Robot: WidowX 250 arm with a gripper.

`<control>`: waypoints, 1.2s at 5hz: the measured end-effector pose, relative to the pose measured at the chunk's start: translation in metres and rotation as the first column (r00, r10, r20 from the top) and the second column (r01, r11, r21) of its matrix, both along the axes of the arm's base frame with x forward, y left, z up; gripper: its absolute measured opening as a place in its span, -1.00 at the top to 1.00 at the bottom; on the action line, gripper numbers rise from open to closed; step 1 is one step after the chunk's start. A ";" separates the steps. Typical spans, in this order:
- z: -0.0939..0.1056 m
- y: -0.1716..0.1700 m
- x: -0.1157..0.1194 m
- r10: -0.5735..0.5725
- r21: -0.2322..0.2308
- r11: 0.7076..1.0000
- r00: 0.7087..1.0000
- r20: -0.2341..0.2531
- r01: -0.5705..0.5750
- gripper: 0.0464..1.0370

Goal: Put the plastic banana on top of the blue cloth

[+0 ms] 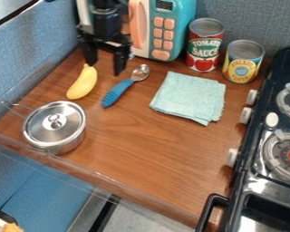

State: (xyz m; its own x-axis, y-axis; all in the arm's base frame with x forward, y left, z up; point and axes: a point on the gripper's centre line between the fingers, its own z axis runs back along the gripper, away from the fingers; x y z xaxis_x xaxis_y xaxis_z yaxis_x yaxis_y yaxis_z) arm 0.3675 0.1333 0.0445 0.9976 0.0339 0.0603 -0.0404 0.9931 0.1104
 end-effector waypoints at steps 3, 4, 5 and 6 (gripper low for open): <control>-0.026 0.043 -0.020 0.082 0.070 0.994 0.996 -0.036 -0.080 -0.92; -0.032 0.043 -0.018 0.097 0.068 0.993 0.995 -0.030 -0.095 -0.92; -0.036 0.044 -0.016 0.101 0.068 0.993 0.995 -0.016 -0.100 -0.79; -0.041 0.041 -0.018 0.098 0.060 0.993 0.995 -0.010 -0.097 -0.20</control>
State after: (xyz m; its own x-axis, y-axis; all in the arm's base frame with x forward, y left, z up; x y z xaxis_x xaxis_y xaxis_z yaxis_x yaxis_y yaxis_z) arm 0.3499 0.1740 0.0032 0.9904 0.1276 0.0526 -0.1348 0.9761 0.1702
